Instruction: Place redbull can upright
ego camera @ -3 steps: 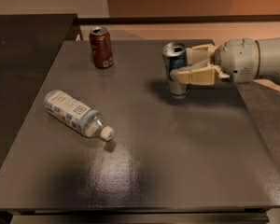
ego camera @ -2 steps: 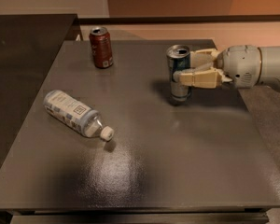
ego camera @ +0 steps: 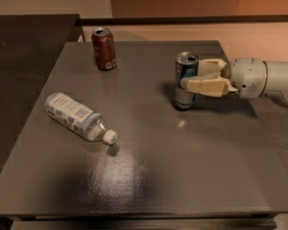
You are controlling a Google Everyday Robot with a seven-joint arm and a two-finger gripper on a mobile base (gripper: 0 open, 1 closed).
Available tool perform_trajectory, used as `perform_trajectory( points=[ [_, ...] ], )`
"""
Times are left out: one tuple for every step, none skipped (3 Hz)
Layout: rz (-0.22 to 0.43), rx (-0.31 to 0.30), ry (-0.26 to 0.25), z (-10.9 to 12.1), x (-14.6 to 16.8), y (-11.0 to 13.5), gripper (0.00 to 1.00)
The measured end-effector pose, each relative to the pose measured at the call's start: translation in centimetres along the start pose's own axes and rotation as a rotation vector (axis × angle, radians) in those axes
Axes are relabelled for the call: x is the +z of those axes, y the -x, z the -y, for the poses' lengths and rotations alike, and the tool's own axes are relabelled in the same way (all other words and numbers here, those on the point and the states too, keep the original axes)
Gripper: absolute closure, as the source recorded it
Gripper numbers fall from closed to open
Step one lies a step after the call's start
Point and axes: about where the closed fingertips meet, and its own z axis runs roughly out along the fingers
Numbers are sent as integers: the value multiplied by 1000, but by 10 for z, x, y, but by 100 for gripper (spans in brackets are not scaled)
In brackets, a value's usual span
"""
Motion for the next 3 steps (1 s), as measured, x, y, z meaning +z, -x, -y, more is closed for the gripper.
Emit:
perform_trajectory(
  points=[
    [41,28,8,4,-2,-6,100],
    [68,49,14,6,-4,-12,83],
    [86,50,26,6,-5,-14,59]
  ],
)
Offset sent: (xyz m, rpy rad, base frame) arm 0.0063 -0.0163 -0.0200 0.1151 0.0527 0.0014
